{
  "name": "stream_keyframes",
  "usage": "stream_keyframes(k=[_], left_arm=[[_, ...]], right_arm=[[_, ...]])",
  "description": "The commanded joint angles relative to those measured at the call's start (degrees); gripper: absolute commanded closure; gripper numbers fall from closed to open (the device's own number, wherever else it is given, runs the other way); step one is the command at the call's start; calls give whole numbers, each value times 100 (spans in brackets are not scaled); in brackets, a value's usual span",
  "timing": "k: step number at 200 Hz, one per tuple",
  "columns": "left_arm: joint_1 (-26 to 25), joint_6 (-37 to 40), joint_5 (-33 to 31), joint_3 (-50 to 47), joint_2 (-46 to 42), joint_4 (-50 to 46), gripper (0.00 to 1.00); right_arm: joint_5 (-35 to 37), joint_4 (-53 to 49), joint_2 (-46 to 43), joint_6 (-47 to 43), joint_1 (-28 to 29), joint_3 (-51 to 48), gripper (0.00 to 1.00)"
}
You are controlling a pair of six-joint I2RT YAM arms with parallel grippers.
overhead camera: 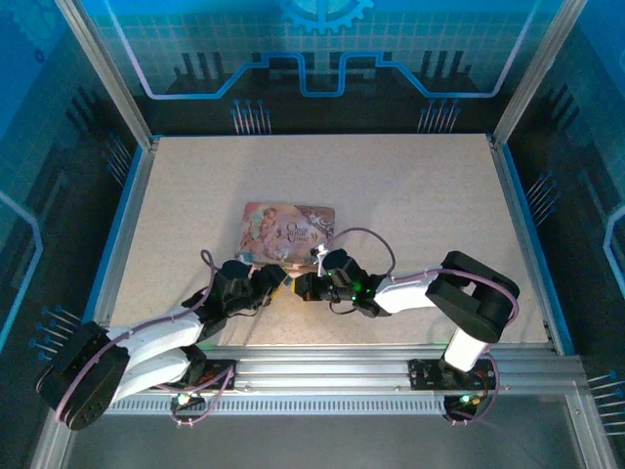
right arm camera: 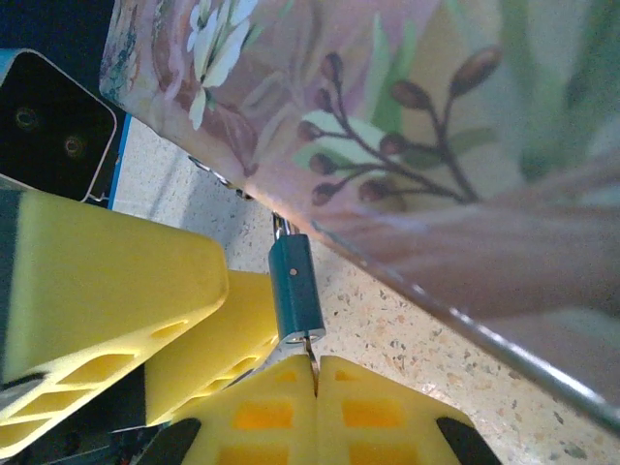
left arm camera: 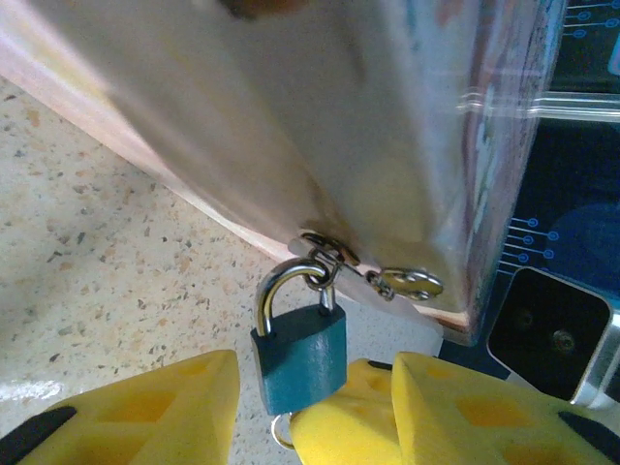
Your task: Unlock a padlock with a key
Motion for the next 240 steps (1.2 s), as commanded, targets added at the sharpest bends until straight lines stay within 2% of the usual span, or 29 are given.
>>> stream_keyframes(k=[1,63,132,157,180,209,240], left_arm=[[-41,-53,-104,-44,177,383,55],[-55,-110,-101,8,410,541,62],[-88,-117,-119,63,528,568,80],[-99,-105,-117,110,556,556,85],[-103,-102,-115,146,576,555,88],[-119,-111,-130,175,592,576,91],[-116,-117,-136,193,617,592,95]], right_arm=[[-9,-29,-200,238,104,132,97],[-88,101,-118,559,126,178,96],[-80,47,-248,637,126,212,92],[-24,-3,-356,551,127,153,88],[46,-47,-429,497,119,81,81],[108,-62,-490,472,114,5,78],[291,-420,-683,231,105,-35,71]])
